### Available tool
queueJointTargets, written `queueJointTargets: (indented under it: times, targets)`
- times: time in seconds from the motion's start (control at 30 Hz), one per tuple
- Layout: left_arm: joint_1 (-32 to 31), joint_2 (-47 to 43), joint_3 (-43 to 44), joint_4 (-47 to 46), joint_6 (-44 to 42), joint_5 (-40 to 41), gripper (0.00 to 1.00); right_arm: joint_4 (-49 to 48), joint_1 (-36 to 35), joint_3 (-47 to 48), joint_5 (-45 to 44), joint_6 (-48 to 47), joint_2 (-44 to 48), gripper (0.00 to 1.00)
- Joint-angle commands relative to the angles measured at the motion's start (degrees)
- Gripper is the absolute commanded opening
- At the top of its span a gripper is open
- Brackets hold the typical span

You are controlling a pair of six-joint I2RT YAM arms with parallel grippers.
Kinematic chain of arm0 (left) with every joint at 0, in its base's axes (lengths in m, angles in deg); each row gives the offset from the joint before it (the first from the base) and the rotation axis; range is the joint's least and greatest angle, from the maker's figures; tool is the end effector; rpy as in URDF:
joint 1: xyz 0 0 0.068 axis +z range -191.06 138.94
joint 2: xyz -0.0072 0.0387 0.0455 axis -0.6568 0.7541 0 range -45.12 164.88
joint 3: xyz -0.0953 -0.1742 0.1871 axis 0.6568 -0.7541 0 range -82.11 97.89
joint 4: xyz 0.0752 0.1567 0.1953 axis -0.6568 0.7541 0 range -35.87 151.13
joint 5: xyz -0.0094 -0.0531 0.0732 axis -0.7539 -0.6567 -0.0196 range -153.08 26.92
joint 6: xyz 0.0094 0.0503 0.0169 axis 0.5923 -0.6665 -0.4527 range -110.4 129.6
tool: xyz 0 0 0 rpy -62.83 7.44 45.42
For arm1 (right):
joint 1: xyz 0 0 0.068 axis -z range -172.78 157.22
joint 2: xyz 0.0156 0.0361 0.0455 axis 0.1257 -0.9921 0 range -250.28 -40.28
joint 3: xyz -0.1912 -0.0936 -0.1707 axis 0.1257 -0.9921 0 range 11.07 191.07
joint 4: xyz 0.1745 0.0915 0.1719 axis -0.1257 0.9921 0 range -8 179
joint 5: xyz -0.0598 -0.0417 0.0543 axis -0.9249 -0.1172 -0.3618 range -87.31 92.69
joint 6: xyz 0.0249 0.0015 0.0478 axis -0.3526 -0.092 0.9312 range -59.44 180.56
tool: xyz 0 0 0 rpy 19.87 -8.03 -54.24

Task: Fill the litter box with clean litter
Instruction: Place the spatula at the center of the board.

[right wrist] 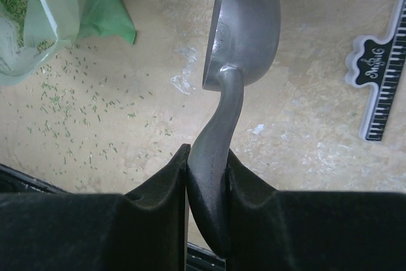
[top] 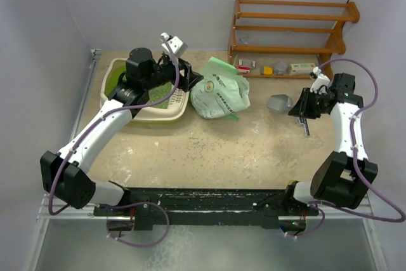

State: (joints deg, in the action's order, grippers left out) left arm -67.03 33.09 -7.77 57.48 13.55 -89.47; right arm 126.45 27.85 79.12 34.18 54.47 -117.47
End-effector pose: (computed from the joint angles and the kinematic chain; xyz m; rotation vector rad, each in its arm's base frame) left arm 0.2805 -0.1542 0.4020 0.6734 1.6100 -0.7759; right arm 0.2638 -0.0794 0.3073 0.0818 2.3747 0.4692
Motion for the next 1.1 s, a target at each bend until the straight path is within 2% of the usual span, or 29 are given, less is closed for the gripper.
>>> queueJointTargets:
  times: [0.0,0.27,0.47,0.67,0.83,1.07]
  targets:
    - [0.2,2.0,0.2,-3.2,-1.6,-0.6,0.68,-6.1,0.0,-3.3,4.6,2.5,-1.7,0.0]
    - [0.2,6.8,2.0,-4.5,-2.1,-0.4,0.7,-5.3,0.0,-7.4,3.2,-0.1,-2.4,0.0]
    - [0.2,9.8,5.5,-3.8,-1.3,-1.7,0.7,-3.7,0.3,-9.2,3.4,-2.7,-3.7,0.13]
    - [0.2,11.9,8.2,-3.0,-2.5,-2.1,0.7,-2.9,0.7,-8.4,3.5,-1.8,-6.0,0.32]
    - [0.2,12.9,9.2,-2.8,-2.8,-2.5,0.7,0.6,1.2,-6.3,5.5,-2.8,-9.6,0.32]
    - [0.2,13.0,8.4,-3.4,-2.5,-3.4,0.7,-2.2,2.8,-8.3,5.4,-1.3,-6.7,0.32]
